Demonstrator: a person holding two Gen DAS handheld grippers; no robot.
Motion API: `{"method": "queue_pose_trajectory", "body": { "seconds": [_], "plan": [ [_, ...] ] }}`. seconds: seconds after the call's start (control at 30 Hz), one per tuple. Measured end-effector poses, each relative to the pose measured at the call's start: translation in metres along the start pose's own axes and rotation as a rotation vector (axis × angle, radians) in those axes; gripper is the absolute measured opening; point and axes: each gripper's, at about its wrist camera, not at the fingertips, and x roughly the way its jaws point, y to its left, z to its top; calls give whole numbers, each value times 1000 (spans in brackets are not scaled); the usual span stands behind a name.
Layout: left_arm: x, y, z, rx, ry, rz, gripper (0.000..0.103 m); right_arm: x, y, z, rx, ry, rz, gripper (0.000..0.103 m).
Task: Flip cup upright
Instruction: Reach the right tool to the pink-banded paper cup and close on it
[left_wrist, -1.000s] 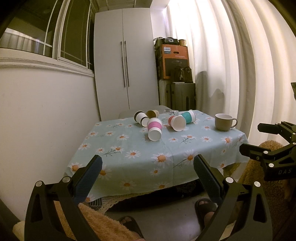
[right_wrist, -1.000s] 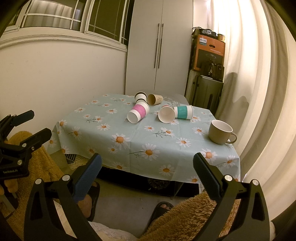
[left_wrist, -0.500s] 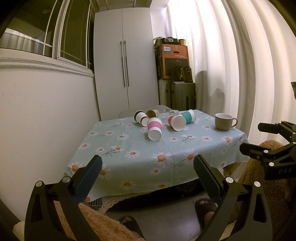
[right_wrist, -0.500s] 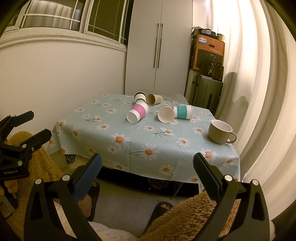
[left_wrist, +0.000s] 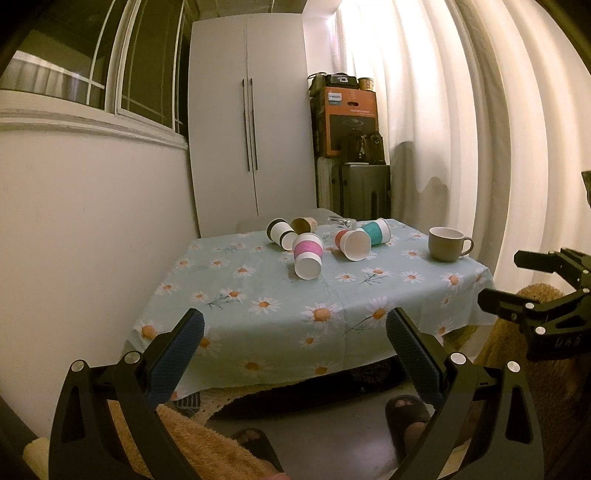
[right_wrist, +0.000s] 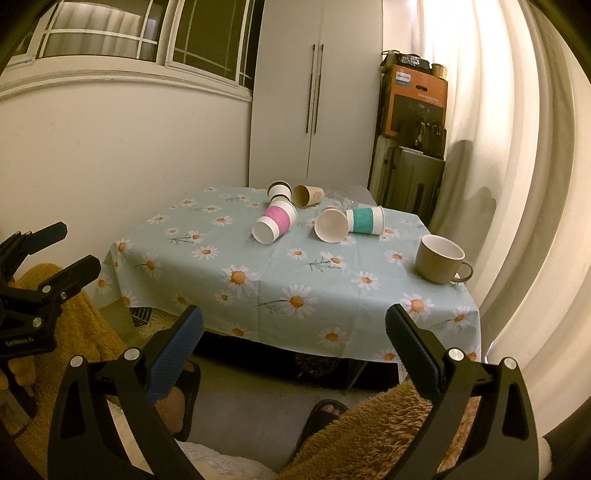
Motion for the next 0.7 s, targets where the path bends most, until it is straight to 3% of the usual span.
{"method": "queue_pose_trajectory", "body": {
  "seconds": [0.2,0.33,0.4,0.5,0.7],
  "plan": [
    [4,0,6,-5,29,-2,96,0,-12,5,22,20,25,98],
    [12,16,25,-98,49,-47,96,5,-20,20,54,19,42,98],
    [24,24,34,-129,81,-53,96,17,-20,33,42,42,45,98],
    [57,37,51,-140,186,0,96,42,-22,55,48,79,84,98],
    [114,57,75,-135,280,14,96,106,-29,97,96,155,152,98]
  ]
}}
